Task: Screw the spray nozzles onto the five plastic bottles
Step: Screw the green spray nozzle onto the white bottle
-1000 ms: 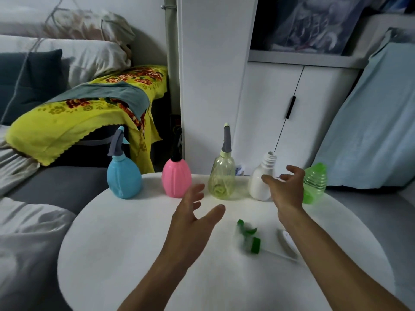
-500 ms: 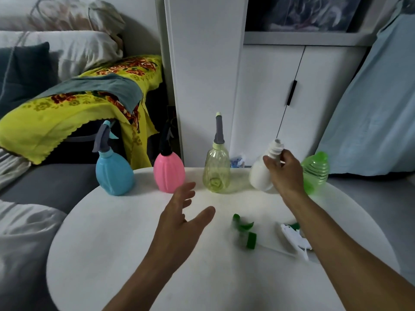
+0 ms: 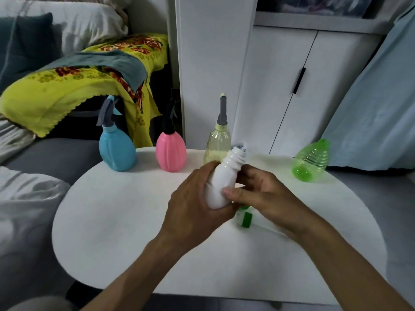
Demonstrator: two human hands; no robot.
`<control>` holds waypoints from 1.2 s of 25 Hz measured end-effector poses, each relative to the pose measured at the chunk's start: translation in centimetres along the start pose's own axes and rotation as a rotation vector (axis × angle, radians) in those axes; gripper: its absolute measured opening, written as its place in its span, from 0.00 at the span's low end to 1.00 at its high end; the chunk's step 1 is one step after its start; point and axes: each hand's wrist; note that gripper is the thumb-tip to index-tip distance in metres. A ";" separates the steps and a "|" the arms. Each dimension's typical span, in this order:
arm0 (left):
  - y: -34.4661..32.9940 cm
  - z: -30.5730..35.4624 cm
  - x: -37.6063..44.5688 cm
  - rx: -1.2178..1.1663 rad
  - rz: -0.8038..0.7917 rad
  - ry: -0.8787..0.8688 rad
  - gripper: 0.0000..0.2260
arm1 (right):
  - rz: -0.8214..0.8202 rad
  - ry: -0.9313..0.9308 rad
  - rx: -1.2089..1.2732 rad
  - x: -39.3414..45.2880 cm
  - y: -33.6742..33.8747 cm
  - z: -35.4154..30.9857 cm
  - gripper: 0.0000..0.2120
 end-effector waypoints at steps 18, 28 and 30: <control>1.4 -3.0 0.7 0.419 0.133 -0.205 0.35 | 0.345 -0.091 -1.046 1.0 1.2 3.9 0.13; 1.8 -3.3 0.0 0.444 0.076 -0.155 0.34 | 0.736 0.195 0.502 -0.9 8.5 -2.8 0.10; 1.6 -3.2 0.0 0.444 0.067 -0.155 0.34 | 0.746 0.180 0.533 -0.8 8.4 -2.7 0.09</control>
Point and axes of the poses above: each hand's wrist, its own x-axis towards the middle knuckle, its own y-axis out of the back of the hand, z = x × y, and after that the axes turned 3 degrees about -x, right-handed
